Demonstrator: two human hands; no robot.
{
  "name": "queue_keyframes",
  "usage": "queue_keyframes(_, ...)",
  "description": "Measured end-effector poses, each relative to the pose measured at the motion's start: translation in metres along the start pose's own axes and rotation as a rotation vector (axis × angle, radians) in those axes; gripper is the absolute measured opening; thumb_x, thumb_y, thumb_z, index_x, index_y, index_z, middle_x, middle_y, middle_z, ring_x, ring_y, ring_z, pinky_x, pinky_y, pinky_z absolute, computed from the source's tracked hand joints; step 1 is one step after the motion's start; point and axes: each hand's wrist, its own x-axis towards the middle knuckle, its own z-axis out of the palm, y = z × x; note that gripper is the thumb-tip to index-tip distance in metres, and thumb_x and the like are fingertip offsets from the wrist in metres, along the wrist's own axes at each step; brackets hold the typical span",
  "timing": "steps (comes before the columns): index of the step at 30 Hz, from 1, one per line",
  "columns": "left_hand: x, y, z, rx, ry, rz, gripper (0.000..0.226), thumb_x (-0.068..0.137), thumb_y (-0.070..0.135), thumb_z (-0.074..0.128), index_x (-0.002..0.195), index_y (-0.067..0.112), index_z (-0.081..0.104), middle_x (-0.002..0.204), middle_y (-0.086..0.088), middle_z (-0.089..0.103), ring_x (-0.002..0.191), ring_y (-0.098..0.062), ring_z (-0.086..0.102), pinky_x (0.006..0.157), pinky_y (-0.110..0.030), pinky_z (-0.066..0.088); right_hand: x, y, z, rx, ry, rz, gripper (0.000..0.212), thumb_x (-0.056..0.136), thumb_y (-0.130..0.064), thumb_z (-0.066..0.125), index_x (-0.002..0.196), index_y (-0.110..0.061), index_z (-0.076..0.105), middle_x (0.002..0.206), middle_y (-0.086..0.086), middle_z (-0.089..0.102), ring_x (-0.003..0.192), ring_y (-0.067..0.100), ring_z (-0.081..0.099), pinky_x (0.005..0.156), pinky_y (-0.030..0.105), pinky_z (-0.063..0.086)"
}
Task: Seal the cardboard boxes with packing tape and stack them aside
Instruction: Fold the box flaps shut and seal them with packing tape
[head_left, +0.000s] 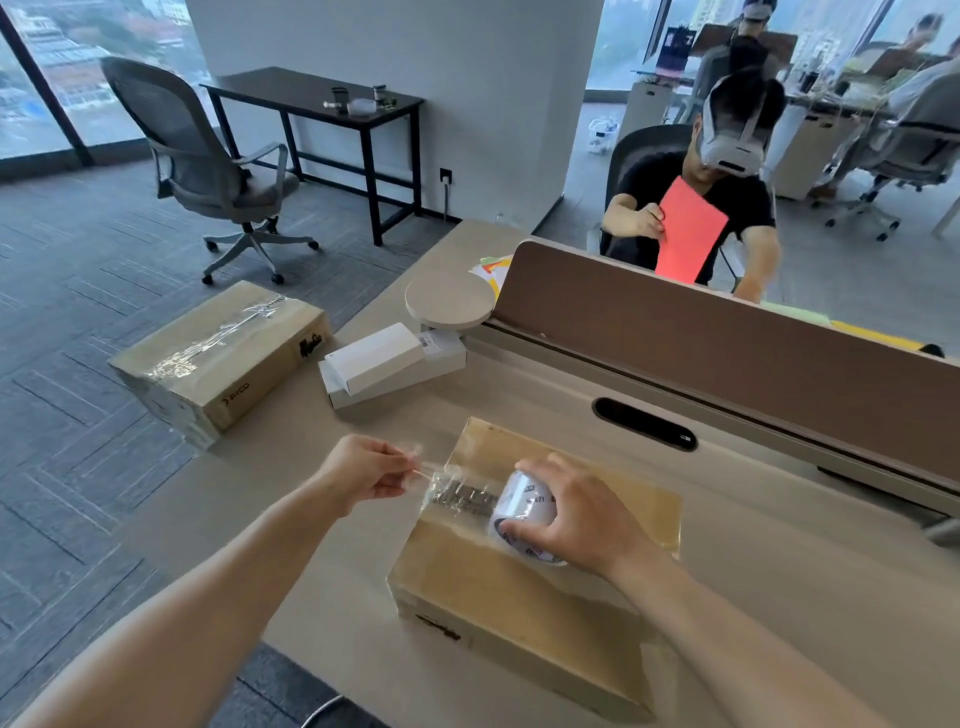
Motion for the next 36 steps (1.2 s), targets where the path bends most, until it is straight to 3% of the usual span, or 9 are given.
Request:
queue_keyframes(5, 0.001, 0.008, -0.021, 0.002, -0.044, 0.011, 0.012, 0.085, 0.002, 0.073, 0.094, -0.006, 0.069, 0.082, -0.018, 0.075, 0.066, -0.022, 0.072, 0.062, -0.030, 0.061, 0.010, -0.006, -0.005, -0.134, -0.114, 0.046, 0.073, 0.073, -0.068, 0.065, 0.132, -0.028, 0.051, 0.108, -0.011, 0.053, 0.099, 0.011, 0.054, 0.085, 0.027, 0.046)
queue_keyframes(10, 0.009, -0.002, -0.027, -0.040, -0.031, -0.064, 0.017, 0.093, 0.013, 0.068, 0.099, -0.002, 0.071, 0.098, -0.020, 0.075, 0.074, -0.021, 0.065, 0.072, -0.034, 0.060, 0.029, -0.031, 0.001, -0.268, -0.184, 0.110, 0.051, 0.073, -0.058, 0.063, 0.110, -0.024, 0.056, 0.099, -0.006, 0.052, 0.096, 0.019, 0.056, 0.078, 0.031, 0.046)
queue_keyframes(14, 0.017, -0.009, -0.026, -0.025, 0.024, -0.073, 0.016, 0.097, 0.019, 0.063, 0.096, 0.005, 0.071, 0.093, -0.012, 0.077, 0.069, -0.017, 0.061, 0.075, -0.034, 0.056, 0.042, -0.046, 0.006, -0.324, -0.178, 0.142, 0.040, 0.075, -0.047, 0.065, 0.101, -0.018, 0.058, 0.091, -0.004, 0.049, 0.094, 0.021, 0.058, 0.069, 0.029, 0.037)
queue_keyframes(20, 0.033, -0.024, -0.024, 0.053, 0.105, -0.049, 0.021, 0.097, 0.024, 0.063, 0.094, 0.007, 0.074, 0.088, -0.006, 0.074, 0.062, -0.013, 0.057, 0.070, -0.028, 0.050, 0.055, -0.053, 0.011, -0.376, -0.208, 0.170, 0.040, 0.075, -0.042, 0.068, 0.104, -0.014, 0.064, 0.107, 0.002, 0.061, 0.101, 0.023, 0.061, 0.075, 0.031, 0.045)
queue_keyframes(25, 0.048, -0.057, -0.012, 0.010, 0.081, -0.092, 0.023, 0.095, 0.032, 0.067, 0.098, 0.011, 0.074, 0.089, -0.001, 0.074, 0.062, -0.011, 0.057, 0.068, -0.026, 0.048, 0.059, -0.056, 0.014, -0.382, -0.215, 0.164, 0.042, 0.074, -0.041, 0.067, 0.106, -0.014, 0.062, 0.105, 0.002, 0.059, 0.100, 0.024, 0.061, 0.076, 0.031, 0.045)
queue_keyframes(31, 0.049, -0.096, 0.024, -0.183, 0.055, -0.152, 0.031, 0.085, 0.040, 0.074, 0.105, 0.016, 0.074, 0.112, -0.010, 0.073, 0.084, -0.022, 0.062, 0.073, -0.033, 0.052, 0.053, -0.048, 0.019, -0.365, -0.160, 0.140, 0.042, 0.078, -0.042, 0.063, 0.111, -0.015, 0.057, 0.106, 0.000, 0.056, 0.103, 0.022, 0.056, 0.073, 0.030, 0.035)
queue_keyframes(33, 0.049, -0.102, 0.035, -0.226, 0.055, -0.152, 0.026, 0.087, 0.032, 0.074, 0.106, 0.014, 0.074, 0.101, -0.011, 0.076, 0.075, -0.020, 0.067, 0.065, -0.028, 0.056, 0.053, -0.048, 0.020, -0.351, -0.147, 0.138, 0.043, 0.079, -0.042, 0.063, 0.112, -0.016, 0.057, 0.106, -0.001, 0.056, 0.103, 0.022, 0.056, 0.076, 0.031, 0.039)
queue_keyframes(36, 0.052, -0.112, 0.048, -0.215, 0.061, -0.147, 0.013, 0.093, 0.019, 0.069, 0.104, 0.018, 0.075, 0.084, 0.005, 0.076, 0.071, -0.011, 0.070, 0.057, -0.019, 0.054, 0.054, -0.047, 0.021, -0.332, -0.133, 0.140, 0.046, 0.078, -0.043, 0.064, 0.115, -0.017, 0.056, 0.110, -0.001, 0.057, 0.106, 0.022, 0.056, 0.084, 0.033, 0.044)
